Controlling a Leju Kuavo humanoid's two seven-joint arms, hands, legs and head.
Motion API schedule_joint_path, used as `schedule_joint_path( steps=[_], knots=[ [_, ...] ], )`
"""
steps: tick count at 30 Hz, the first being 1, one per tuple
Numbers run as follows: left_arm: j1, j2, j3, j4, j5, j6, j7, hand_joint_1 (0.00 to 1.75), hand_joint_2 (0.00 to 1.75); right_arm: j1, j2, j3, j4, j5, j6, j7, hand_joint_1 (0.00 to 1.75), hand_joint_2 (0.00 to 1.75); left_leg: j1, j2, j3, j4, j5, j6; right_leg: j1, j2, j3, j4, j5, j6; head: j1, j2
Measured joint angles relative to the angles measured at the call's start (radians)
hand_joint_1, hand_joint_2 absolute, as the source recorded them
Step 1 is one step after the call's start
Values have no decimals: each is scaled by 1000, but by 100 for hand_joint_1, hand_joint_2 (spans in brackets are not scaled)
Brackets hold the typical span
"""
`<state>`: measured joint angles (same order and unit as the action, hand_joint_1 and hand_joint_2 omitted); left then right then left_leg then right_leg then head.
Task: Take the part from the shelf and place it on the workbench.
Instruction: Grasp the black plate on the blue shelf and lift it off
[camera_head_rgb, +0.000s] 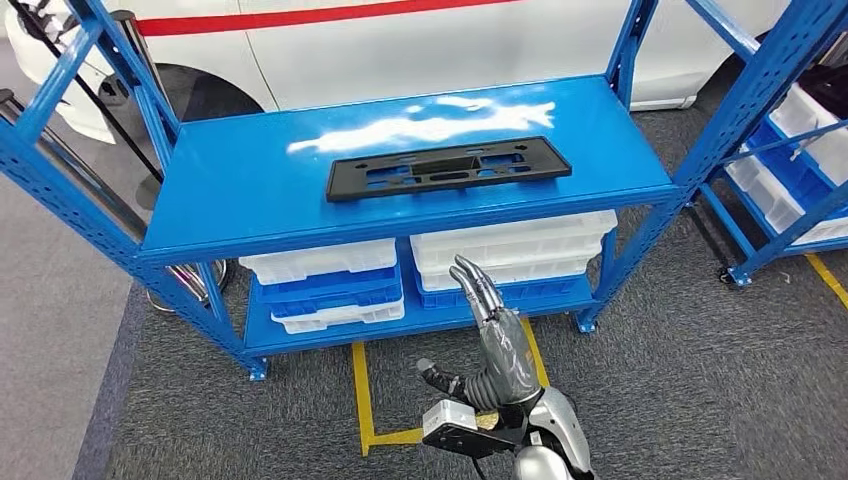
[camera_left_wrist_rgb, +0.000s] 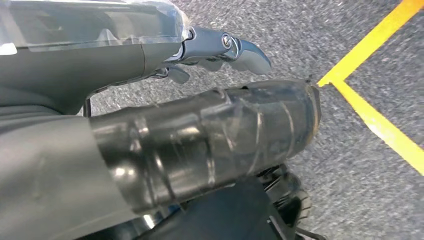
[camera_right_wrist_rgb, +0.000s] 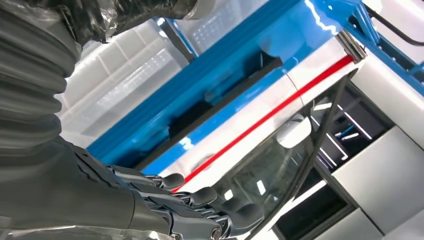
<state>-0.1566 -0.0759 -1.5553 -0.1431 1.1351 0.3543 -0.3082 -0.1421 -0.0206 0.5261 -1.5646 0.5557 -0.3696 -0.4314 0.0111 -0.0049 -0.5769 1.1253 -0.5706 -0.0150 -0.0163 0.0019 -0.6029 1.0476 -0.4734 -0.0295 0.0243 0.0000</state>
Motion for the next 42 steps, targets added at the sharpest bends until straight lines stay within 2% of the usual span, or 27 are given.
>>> schedule_joint_path(
  steps=[2,3,4,6,8,11,13,14,15,17,18,19,20,22,23,24,27,29,30,32,33,34,35,37,38,39,42],
  knots=[
    [2,0,0,0,1,-1,0,0,0,2,0,0,-1,0,0,0,0,175,0,0,-82,137,-42,-4,3,-1,9,0,-9,-6,0,0],
    [4,0,0,0,2,-1,0,0,0,3,0,0,-1,0,0,0,0,175,0,0,-111,176,-40,-3,5,-1,15,0,-14,-7,0,0],
    [6,0,0,0,2,-1,0,0,0,4,0,-1,-1,0,0,0,0,175,0,0,-121,173,-15,0,7,1,23,0,-19,-8,0,0],
    [7,0,0,0,2,-2,0,0,0,5,0,-2,-1,0,-1,0,0,175,-3,0,-91,62,77,13,10,3,44,-1,-33,-7,0,0],
    [7,1,0,0,3,-2,-1,0,0,5,0,-4,-1,0,-2,0,0,175,-10,1,-46,-48,131,29,14,3,58,-3,-44,-3,0,0],
    [4,2,0,0,3,-3,-2,0,0,7,0,-7,-4,1,-4,0,0,175,-17,1,-19,-96,120,44,12,2,63,-11,-50,12,0,0],
    [6,2,0,0,3,-3,-2,0,0,8,-1,-13,-10,3,-7,-1,0,175,-11,1,1,-122,119,51,12,-2,68,-7,-60,23,1,0],
    [6,2,0,0,2,-3,-2,0,0,7,-1,-16,-13,6,-8,-1,0,175,-7,1,14,-135,120,54,13,-2,59,19,-75,28,1,0],
    [6,2,0,0,2,-3,-3,0,0,7,-2,-19,-14,9,-10,-2,0,175,-4,2,24,-143,119,57,12,-2,35,67,-96,31,2,0],
    [4,1,0,0,2,-3,-3,0,0,11,-5,-22,-14,15,-12,-2,0,175,-4,2,34,-145,110,61,8,-1,-47,199,-141,39,2,0],
    [5,1,0,0,2,-3,-3,0,0,15,-7,-23,-14,17,-12,-2,0,175,-4,2,38,-143,104,62,5,-1,-83,245,-145,43,3,0],
    [6,1,0,0,2,-3,-3,0,0,17,-9,-23,-14,19,-12,-2,0,175,-3,1,43,-141,97,60,2,-1,-103,258,-129,46,2,0],
    [7,1,0,0,2,-3,-3,0,0,18,-10,-24,-14,21,-12,-1,0,175,-2,0,51,-137,89,58,-2,-2,-101,230,-92,48,3,0],
    [7,1,0,0,2,-3,-3,0,0,19,-12,-25,-14,29,-13,0,0,175,-1,-2,66,-128,67,48,-7,-2,-60,111,-5,51,3,0],
    [7,1,0,0,2,-3,-2,0,0,18,-13,-26,-14,35,-14,2,0,175,-2,-3,70,-121,56,42,-7,-2,-38,59,16,50,3,0],
    [6,1,0,0,2,-2,-1,0,0,19,-15,-27,-14,41,-15,4,0,175,-4,-3,71,-115,49,35,-6,-1,-25,29,21,45,3,0],
    [4,1,0,0,2,-2,1,0,0,19,-19,-30,-15,59,-18,13,0,175,-6,-1,70,-112,39,23,-2,3,-19,18,5,27,4,0],
    [3,1,0,0,2,-2,1,0,0,16,-23,-32,-18,72,-18,18,0,175,-4,0,57,-78,18,15,-6,2,-9,11,0,15,3,0],
    [2,1,0,0,2,-1,1,0,0,15,-25,-33,-20,80,-18,21,0,175,-2,1,32,-30,-3,11,-7,0,-2,8,-3,9,2,0],
    [3,1,0,0,2,-1,0,0,0,11,-30,-35,-21,94,-18,29,0,175,0,1,-48,106,-43,5,-6,-2,7,6,-11,3,1,0],
    [4,1,0,0,2,-2,0,0,0,11,-34,-37,-21,101,-17,33,0,175,0,1,-87,160,-50,4,-5,-1,12,6,-15,1,2,0],
    [6,1,0,0,2,-2,0,0,0,10,-37,-40,-21,107,-17,36,0,175,0,1,-112,184,-37,4,-4,0,18,6,-20,1,1,0],
    [7,1,0,0,2,-2,0,0,0,10,-41,-43,-21,113,-17,40,0,175,0,1,-120,171,-7,7,-4,1,26,6,-25,1,2,0],
    [8,1,0,0,3,-2,-1,0,0,6,-49,-47,-22,124,-15,46,0,175,-2,1,-88,52,87,18,-3,4,44,5,-38,4,2,0],
    [8,2,0,0,3,-2,-1,0,0,4,-53,-48,-22,128,-13,49,0,175,-5,1,-66,-8,118,24,-1,4,50,4,-43,7,2,0],
    [6,2,0,0,4,-2,-2,0,0,2,-57,-49,-23,133,-11,52,0,175,-8,1,-48,-55,133,30,0,5,53,4,-47,12,2,0],
    [3,2,0,0,3,-2,-3,0,0,-3,-71,-54,-23,145,-3,59,0,175,-11,1,-31,-92,121,39,3,3,55,-6,-52,29,2,0]
  ],
)
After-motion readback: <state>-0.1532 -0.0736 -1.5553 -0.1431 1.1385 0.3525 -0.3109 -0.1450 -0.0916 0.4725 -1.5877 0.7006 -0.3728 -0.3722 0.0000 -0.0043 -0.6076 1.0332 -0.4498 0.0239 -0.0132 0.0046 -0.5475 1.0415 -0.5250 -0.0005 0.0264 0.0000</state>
